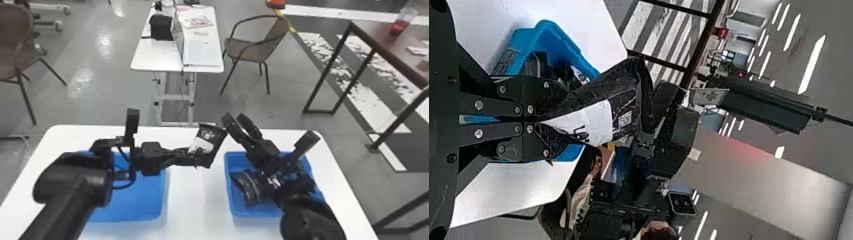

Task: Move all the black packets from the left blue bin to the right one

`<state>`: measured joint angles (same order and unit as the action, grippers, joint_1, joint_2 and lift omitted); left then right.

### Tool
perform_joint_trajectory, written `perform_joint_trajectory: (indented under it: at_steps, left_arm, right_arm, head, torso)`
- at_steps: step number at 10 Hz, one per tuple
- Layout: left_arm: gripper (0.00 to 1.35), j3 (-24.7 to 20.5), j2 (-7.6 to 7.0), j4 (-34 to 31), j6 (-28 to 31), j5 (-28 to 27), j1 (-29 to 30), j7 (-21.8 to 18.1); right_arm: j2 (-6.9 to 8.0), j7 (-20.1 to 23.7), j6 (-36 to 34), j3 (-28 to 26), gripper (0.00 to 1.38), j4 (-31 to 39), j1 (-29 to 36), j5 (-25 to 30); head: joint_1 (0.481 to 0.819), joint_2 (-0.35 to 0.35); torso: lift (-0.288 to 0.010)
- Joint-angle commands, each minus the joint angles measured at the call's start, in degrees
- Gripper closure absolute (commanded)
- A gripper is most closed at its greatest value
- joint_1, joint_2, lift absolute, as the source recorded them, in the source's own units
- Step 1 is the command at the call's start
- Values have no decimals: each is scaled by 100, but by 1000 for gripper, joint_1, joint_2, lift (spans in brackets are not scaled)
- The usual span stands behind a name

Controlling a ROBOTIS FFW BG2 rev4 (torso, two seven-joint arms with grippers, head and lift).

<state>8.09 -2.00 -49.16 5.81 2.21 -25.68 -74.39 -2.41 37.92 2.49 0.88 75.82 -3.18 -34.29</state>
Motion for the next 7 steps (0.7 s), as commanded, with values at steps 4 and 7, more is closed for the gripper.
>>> perform_joint_trajectory:
  at_steps: [4,7]
  left_arm:
    - [1205,52,138,301,-89,-80,-235,-23]
    - [1205,26,182,301,-98,-80,-244,-23]
  right_arm:
    - [3,181,-390,299,473,3,-33,63]
    - [12,216,-302,352,1274,-93,-95,309]
  head:
    - [695,-117]
    - [695,-104]
  torso:
    - [0]
    - [0]
